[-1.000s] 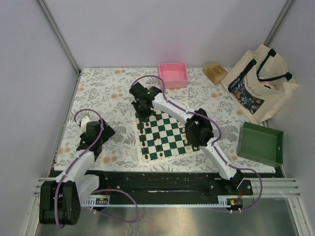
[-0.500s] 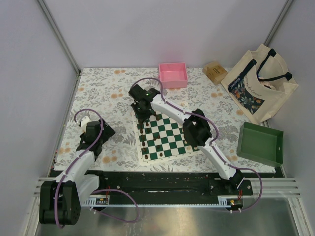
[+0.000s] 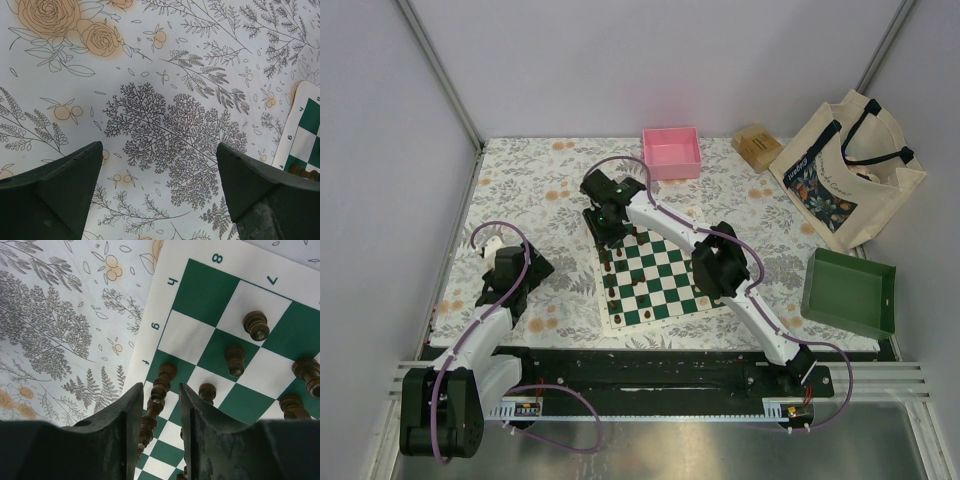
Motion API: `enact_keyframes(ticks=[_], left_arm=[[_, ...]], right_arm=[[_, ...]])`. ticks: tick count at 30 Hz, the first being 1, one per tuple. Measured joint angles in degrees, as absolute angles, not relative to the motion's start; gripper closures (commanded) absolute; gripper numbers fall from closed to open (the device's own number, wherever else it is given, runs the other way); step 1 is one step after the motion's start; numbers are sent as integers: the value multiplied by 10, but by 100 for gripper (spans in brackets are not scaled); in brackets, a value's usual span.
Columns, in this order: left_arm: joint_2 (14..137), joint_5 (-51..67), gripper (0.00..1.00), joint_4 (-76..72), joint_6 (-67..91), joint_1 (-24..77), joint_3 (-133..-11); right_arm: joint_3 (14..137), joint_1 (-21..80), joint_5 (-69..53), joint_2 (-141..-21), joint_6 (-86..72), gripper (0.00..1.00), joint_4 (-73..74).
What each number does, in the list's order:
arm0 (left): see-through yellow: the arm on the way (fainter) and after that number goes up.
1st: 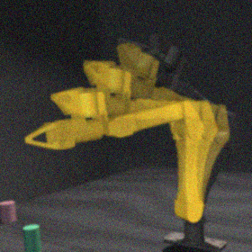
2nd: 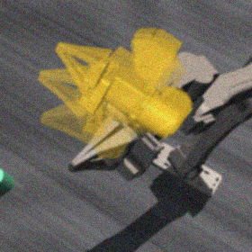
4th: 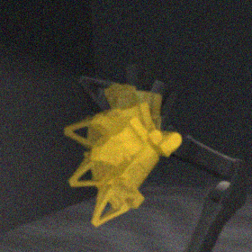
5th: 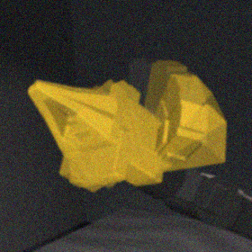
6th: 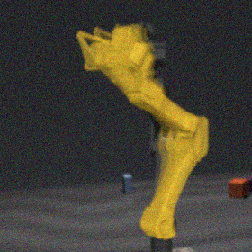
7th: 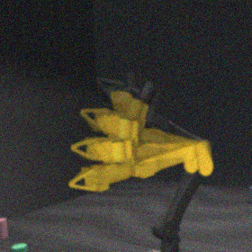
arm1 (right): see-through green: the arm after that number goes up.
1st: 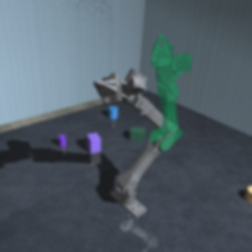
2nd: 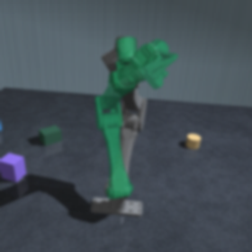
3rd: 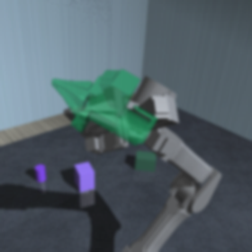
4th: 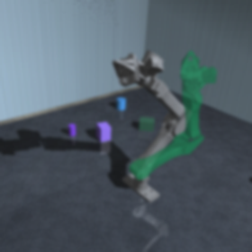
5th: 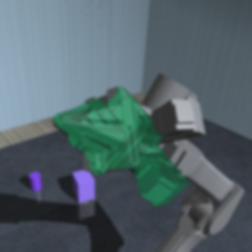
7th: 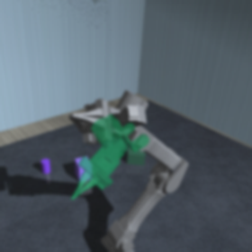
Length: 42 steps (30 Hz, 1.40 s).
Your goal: Set up the chess pieces on the board
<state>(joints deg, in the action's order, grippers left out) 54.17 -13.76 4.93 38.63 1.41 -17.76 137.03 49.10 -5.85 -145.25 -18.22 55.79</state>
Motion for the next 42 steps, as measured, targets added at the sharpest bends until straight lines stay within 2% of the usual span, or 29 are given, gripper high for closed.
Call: enact_keyframes(ticks=[10, 17, 18, 22, 24, 36, 42], left_arm=[[542, -138, 1, 49, 386, 14, -178], [542, -138, 1, 49, 386, 14, -178], [542, -138, 1, 49, 386, 14, -178], [542, -138, 1, 49, 386, 14, -178], [542, -138, 1, 49, 386, 14, -178], [542, -138, 1, 49, 386, 14, -178], [542, -138, 1, 50, 386, 14, -178]], right_arm=[[1393, 491, -66, -1443, -180, 47, 562], [1364, 483, -50, -1377, -177, 42, 553], [1357, 479, -48, -1362, -177, 39, 551], [1325, 456, -29, -1305, -173, 16, 538], [1299, 444, -14, -1276, -173, 1, 527], [991, 427, 34, -1084, -200, 0, 319], [990, 418, -10, -1084, -229, 1, 292]])
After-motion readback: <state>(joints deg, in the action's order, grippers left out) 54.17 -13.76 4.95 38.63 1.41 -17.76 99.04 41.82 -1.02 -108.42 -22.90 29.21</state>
